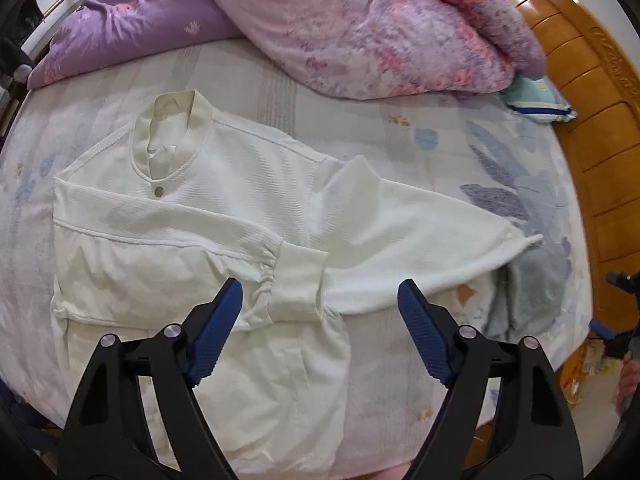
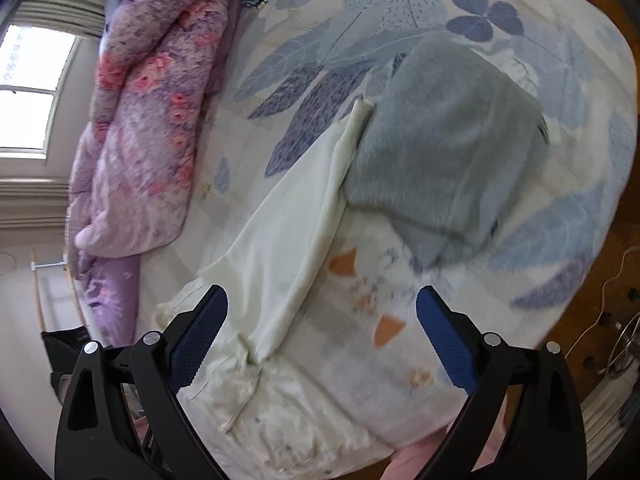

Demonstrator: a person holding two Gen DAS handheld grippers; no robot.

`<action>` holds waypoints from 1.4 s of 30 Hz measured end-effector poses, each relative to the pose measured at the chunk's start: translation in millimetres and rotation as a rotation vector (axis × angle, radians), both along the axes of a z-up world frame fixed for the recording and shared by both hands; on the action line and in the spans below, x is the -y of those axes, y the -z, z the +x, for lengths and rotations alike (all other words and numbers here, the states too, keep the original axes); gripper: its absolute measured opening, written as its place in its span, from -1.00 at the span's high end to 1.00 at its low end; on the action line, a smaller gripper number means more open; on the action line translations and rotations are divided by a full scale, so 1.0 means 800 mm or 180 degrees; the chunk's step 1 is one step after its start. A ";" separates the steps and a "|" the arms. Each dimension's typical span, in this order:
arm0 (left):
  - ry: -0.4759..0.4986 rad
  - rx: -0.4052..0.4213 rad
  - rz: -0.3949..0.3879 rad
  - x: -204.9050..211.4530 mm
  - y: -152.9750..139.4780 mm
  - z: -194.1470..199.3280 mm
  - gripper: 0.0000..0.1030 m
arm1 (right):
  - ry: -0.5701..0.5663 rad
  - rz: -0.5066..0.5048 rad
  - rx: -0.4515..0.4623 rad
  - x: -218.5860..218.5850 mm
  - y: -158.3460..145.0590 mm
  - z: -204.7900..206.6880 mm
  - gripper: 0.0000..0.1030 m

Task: Fold large clothes
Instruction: 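Grasp the sleeve cuff with the right tool and lift while the left tool holds the jacket body, then fold the held sleeve across the jacket front toward the left tool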

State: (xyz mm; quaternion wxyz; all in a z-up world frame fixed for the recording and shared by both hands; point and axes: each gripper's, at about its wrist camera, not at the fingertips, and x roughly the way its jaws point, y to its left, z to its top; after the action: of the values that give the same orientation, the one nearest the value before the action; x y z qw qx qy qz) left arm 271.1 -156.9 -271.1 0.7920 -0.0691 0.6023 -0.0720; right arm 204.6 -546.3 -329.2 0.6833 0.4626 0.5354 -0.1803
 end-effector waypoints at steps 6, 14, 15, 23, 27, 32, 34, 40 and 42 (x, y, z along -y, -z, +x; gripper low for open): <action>-0.0156 -0.0246 -0.0056 0.004 0.060 0.030 -0.18 | -0.0202 0.0026 -0.0067 0.050 0.066 0.093 -0.64; -0.0178 -0.0489 0.0033 0.029 0.137 0.060 0.48 | -0.0201 0.0215 -0.0449 0.096 0.173 0.166 -0.13; -0.0175 -0.0512 0.0035 0.032 0.145 0.063 0.60 | -0.0195 0.0234 -0.0456 0.098 0.184 0.169 -0.11; -0.0237 -0.0770 -0.0179 0.037 0.212 0.070 0.93 | -0.0297 0.0117 -0.0520 0.102 0.241 0.189 0.56; -0.0242 -0.0879 -0.0123 0.042 0.245 0.069 0.93 | -0.0295 -0.0052 -0.0227 0.093 0.219 0.177 0.78; -0.0420 -0.0878 -0.0200 0.031 0.270 0.065 0.95 | -0.0325 -0.0072 0.0551 0.068 0.123 0.159 0.83; -0.0489 -0.0869 -0.0271 0.024 0.273 0.064 0.94 | -0.0433 0.0020 0.0959 0.047 0.066 0.159 0.84; -0.0557 -0.0707 -0.0296 0.021 0.278 0.057 0.94 | -0.1295 0.0457 0.1863 -0.074 -0.079 0.194 0.84; -0.0678 -0.0681 -0.0398 0.013 0.280 0.055 0.93 | -0.1615 0.0608 0.2002 -0.122 -0.110 0.200 0.84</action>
State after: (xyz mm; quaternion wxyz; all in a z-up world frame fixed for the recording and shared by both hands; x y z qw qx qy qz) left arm 315.3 -167.5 -495.2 0.7206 -0.1891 0.6668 -0.0172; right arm 364.9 -449.1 -241.4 0.7903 0.4098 0.4119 0.1944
